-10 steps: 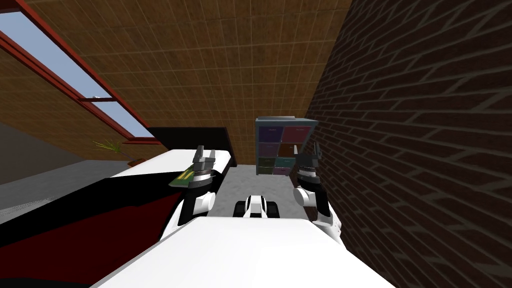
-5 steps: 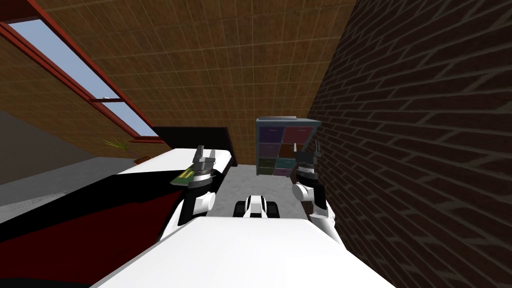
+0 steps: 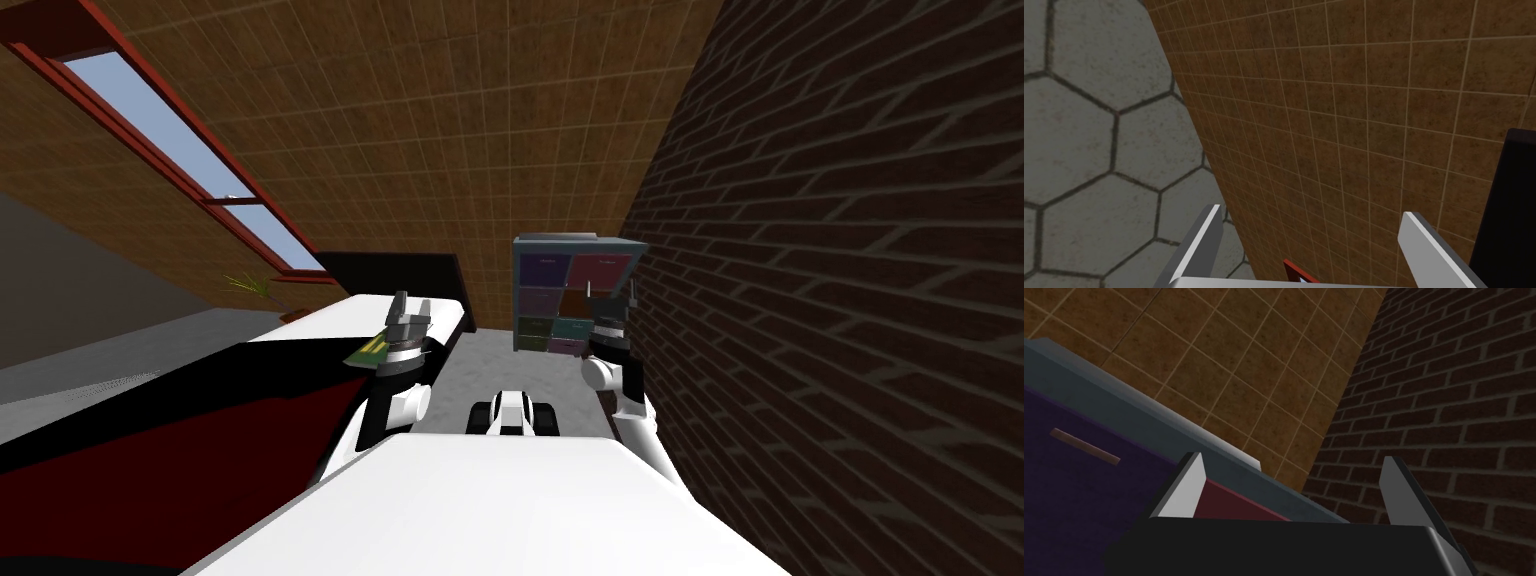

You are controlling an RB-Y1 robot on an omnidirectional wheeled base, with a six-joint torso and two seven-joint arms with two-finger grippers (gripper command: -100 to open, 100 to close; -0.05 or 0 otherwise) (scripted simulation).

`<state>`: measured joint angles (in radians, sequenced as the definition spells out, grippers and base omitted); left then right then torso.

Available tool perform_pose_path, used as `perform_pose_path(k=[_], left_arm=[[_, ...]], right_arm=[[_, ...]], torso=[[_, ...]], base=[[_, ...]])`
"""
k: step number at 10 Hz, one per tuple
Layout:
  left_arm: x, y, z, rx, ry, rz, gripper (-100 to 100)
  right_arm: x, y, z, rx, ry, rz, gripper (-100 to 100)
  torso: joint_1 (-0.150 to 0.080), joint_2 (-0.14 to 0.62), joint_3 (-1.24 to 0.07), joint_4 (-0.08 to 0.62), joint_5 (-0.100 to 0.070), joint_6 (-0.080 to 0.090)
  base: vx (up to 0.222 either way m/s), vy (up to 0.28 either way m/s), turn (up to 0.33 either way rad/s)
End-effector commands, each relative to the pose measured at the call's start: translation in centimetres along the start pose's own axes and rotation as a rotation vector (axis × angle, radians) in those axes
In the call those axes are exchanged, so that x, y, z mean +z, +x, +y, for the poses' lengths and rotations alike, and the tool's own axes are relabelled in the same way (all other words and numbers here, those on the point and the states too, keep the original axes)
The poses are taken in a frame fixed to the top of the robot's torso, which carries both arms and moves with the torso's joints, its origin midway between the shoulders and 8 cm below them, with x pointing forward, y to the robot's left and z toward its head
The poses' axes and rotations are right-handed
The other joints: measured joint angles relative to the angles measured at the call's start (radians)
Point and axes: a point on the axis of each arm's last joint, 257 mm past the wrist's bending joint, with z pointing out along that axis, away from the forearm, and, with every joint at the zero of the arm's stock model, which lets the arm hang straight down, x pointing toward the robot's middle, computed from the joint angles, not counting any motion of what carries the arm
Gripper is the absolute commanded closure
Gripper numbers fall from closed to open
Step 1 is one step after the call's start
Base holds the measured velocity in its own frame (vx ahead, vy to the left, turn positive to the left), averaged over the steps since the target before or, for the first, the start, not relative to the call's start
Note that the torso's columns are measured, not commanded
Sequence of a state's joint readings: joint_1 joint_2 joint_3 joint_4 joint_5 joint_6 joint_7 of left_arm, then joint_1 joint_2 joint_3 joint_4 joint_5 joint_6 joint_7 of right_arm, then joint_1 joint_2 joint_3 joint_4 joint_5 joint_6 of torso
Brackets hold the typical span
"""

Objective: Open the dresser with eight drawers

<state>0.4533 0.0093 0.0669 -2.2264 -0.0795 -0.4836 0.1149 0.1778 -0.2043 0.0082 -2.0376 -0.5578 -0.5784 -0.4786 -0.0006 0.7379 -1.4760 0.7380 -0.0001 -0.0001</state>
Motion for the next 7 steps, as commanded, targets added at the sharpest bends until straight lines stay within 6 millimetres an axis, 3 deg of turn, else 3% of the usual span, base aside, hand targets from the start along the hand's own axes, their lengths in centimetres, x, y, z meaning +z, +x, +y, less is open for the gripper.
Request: perform_pose_path(k=[1,7], left_arm=[[0.0,0.0,0.0,0.0,0.0,0.0,0],[0.0,0.0,0.0,0.0,0.0,0.0,0]], right_arm=[[1.0,-0.8,-0.3,0.134,-0.019,-0.019,-100],[3.2,-2.9,-1.3,0.422,-0.066,-0.07,-100]], torso=[[0.0,0.0,0.0,0.0,0.0,0.0],[0.001,0.0,0.0,0.0,0.0,0.0]], base=[[0.012,-0.036,0.08],[0.016,-0.036,0.061]])
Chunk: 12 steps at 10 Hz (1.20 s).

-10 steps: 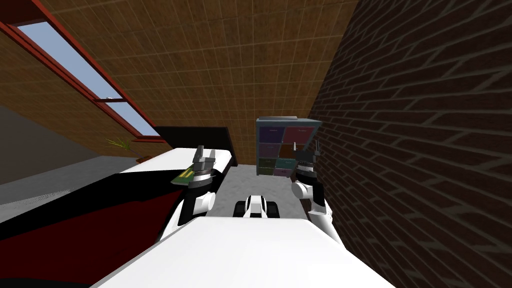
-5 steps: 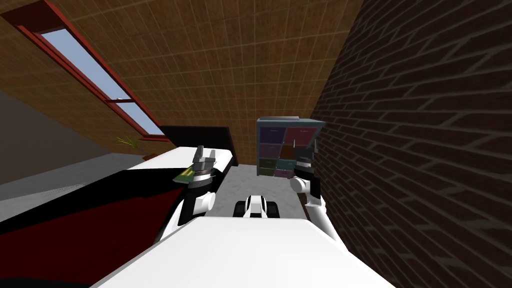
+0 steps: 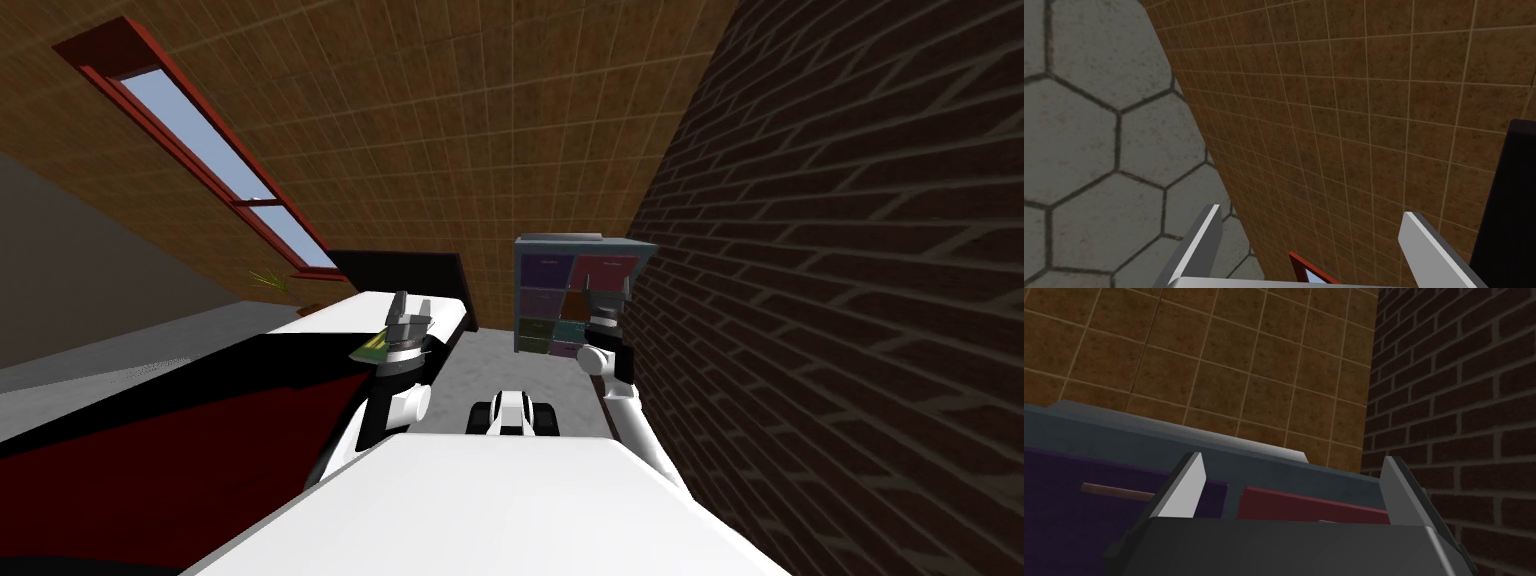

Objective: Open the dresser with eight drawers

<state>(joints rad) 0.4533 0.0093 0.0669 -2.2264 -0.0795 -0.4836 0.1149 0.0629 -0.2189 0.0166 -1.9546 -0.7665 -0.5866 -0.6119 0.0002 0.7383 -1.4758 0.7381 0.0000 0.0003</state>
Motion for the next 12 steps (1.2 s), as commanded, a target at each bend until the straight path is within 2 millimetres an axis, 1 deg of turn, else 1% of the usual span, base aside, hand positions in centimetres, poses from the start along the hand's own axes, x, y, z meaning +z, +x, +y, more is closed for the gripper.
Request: perform_pose_path(k=[1,2,4,5,6,7,8,9,10,11,12], left_arm=[[0.0,0.0,0.0,0.0,0.0,0.0,0],[0.0,0.0,0.0,0.0,0.0,0.0,0],[0.0,0.0,0.0,0.0,0.0,0.0,0],[0.0,0.0,0.0,0.0,0.0,0.0,0],[0.0,0.0,0.0,0.0,0.0,0.0,0],[0.0,0.0,0.0,0.0,0.0,0.0,0],[0.0,0.0,0.0,0.0,0.0,0.0,0],[0.0,0.0,0.0,0.0,0.0,0.0,0],[0.0,0.0,0.0,0.0,0.0,0.0,0],[0.0,0.0,0.0,0.0,0.0,0.0,0],[0.0,0.0,0.0,0.0,0.0,0.0,0]], right_arm=[[0.8,-1.0,-0.1,0.12,-0.022,-0.026,-100],[1.6,-1.4,-0.6,0.193,-0.029,-0.031,-100],[1.5,-1.9,-0.3,0.224,-0.041,-0.048,-100],[2.3,-2.5,-0.8,0.305,-0.052,-0.059,-100],[2.2,-2.8,-0.7,0.324,-0.06,-0.069,-100],[2.9,-3.3,-1.2,0.398,-0.069,-0.078,-100],[2.9,-3.7,-1.1,0.422,-0.078,-0.091,-100],[3.6,-4.1,-1.7,0.493,-0.086,-0.098,-100],[3.5,-4.5,-1.6,0.517,-0.097,-0.111,-100],[4.2,-4.9,-2.2,0.588,-0.105,-0.119,-100],[4.1,-5.4,-2.1,0.613,-0.116,-0.132,-100]], torso=[[0.0,0.0,0.0,0.0,0.0,-0.001],[0.0,0.0,0.0,0.0,0.0,0.0],[0.0,0.0,0.0,0.0,0.0,0.0],[0.001,0.0,0.0,0.0,0.0,0.0],[0.0,0.0,0.0,0.0,0.0,-0.001],[-0.001,-0.001,0.0,0.0,0.0,0.0],[-0.001,-0.001,0.0,0.0,0.0,-0.001],[-0.001,0.0,0.0,0.0,0.0,0.0],[-0.001,-0.001,0.0,0.0,0.0,-0.001],[0.0,0.0,0.0,0.0,0.0,0.0],[0.0,-0.001,0.0,0.0,0.0,-0.001]], base=[[0.015,-0.034,0.048],[0.012,-0.044,0.07],[0.006,-0.027,0.02],[0.008,-0.026,0.095],[0.01,-0.034,0.046],[0.007,-0.038,0.079],[0.01,-0.036,0.04],[0.011,-0.043,0.069],[0.015,-0.039,0.05],[0.022,-0.043,0.071],[0.015,-0.034,0.042]])
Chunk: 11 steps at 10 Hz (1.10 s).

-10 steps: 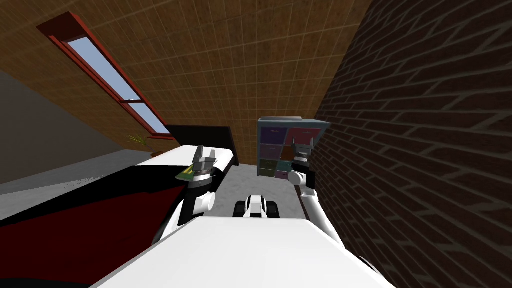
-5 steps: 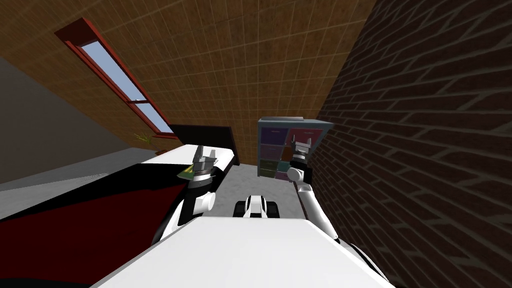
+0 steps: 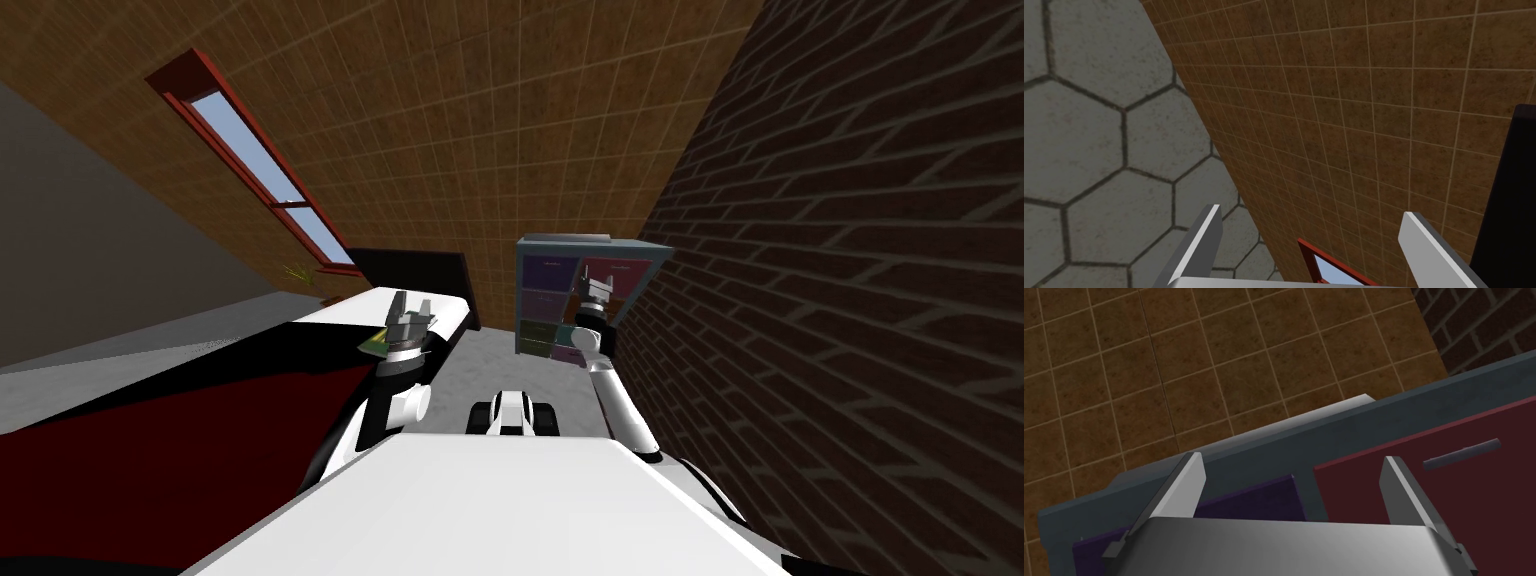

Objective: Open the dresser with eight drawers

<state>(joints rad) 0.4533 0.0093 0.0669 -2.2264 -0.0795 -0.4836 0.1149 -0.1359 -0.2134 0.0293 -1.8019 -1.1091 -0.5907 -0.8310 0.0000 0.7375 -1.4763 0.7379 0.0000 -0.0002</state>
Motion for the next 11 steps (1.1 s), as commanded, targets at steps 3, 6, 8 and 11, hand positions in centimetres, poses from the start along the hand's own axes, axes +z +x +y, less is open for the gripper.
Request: perform_pose_path(k=[3,6,8,11], left_arm=[[0.0,0.0,0.0,0.0,0.0,0.0,0],[0.0,0.0,0.0,0.0,0.0,0.0,0],[0.0,0.0,0.0,0.0,0.0,0.0,0],[0.0,0.0,0.0,0.0,0.0,0.0,0]], right_arm=[[1.6,-2.4,-0.5,0.232,-0.047,-0.05,-100],[2.1,-3.7,-0.5,0.346,-0.081,-0.082,-100],[2.6,-4.8,-0.9,0.433,-0.102,-0.102,-100],[3.4,-6.6,-2.0,0.587,-0.139,-0.137,-100]], torso=[[0.0,0.001,0.001,0.0,0.0,0.0],[0.0,0.0,0.0,0.0,0.0,0.0],[0.0,0.0,0.0,0.0,0.0,0.0],[0.0,0.001,0.0,0.0,0.0,0.0]], base=[[0.009,-0.035,0.065],[0.006,-0.035,0.048],[0.014,-0.033,0.052],[0.01,-0.034,0.057]])
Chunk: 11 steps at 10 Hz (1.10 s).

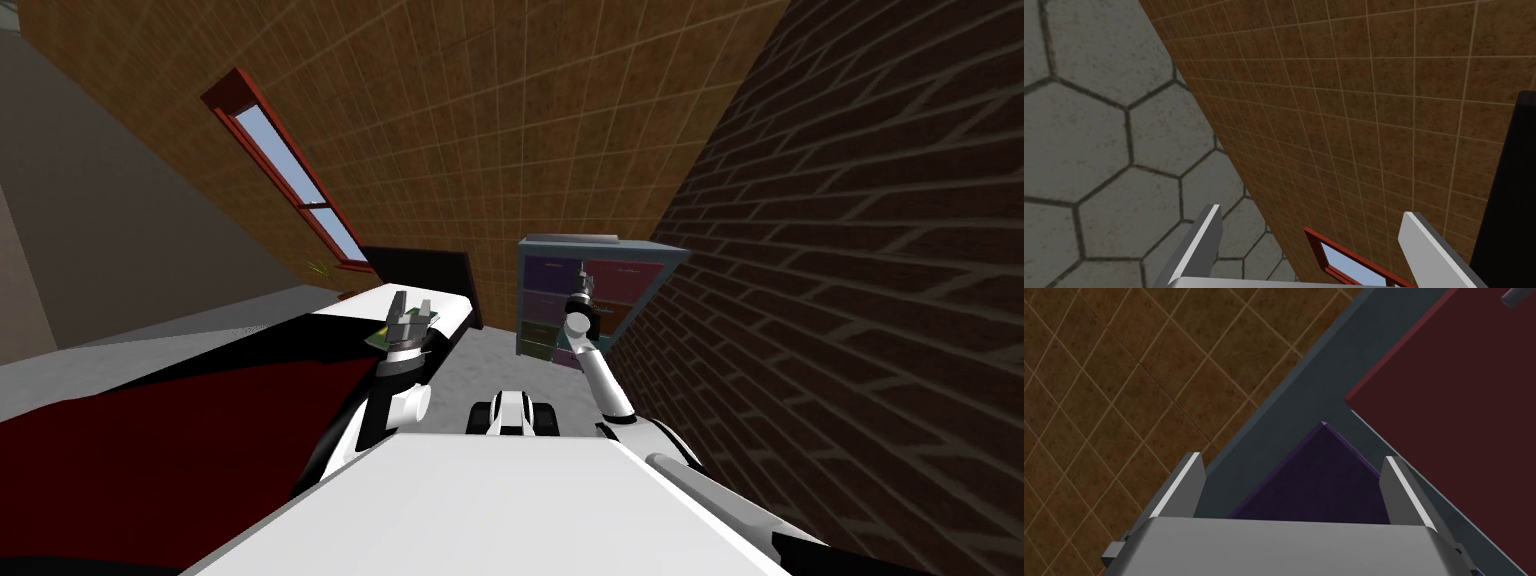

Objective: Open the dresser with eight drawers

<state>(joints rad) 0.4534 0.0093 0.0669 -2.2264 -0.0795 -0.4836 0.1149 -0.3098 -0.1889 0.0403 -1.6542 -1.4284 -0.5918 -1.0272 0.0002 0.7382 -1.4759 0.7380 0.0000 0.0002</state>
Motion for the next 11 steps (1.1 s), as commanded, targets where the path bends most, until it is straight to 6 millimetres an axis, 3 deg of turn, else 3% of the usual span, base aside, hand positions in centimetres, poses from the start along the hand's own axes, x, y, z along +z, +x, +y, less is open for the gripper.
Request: perform_pose_path(k=[1,5,9,11], left_arm=[[0.0,0.0,0.0,0.0,0.0,0.0,0],[0.0,0.0,0.0,0.0,0.0,0.0,0],[0.0,0.0,0.0,0.0,0.0,0.0,0],[0.0,0.0,0.0,0.0,0.0,0.0,0]], right_arm=[[0.5,-1.3,-0.1,0.1,-0.028,-0.024,-100],[1.1,-3.6,-0.3,0.255,-0.072,-0.061,-100],[1.1,-8.1,-1.8,0.516,-0.155,-0.127,-100],[0.8,-9.3,-2.3,0.574,-0.178,-0.143,-100]], torso=[[0.0,0.0,0.0,0.0,0.0,0.0],[0.0,0.0,0.0,0.0,0.0,0.0],[-0.001,0.0,0.0,0.0,0.0,0.0],[0.0,0.0,0.0,0.0,0.0,0.0]], base=[[0.007,-0.027,0.033],[0.004,-0.028,0.044],[0.007,-0.04,0.061],[0.009,-0.023,0.028]])
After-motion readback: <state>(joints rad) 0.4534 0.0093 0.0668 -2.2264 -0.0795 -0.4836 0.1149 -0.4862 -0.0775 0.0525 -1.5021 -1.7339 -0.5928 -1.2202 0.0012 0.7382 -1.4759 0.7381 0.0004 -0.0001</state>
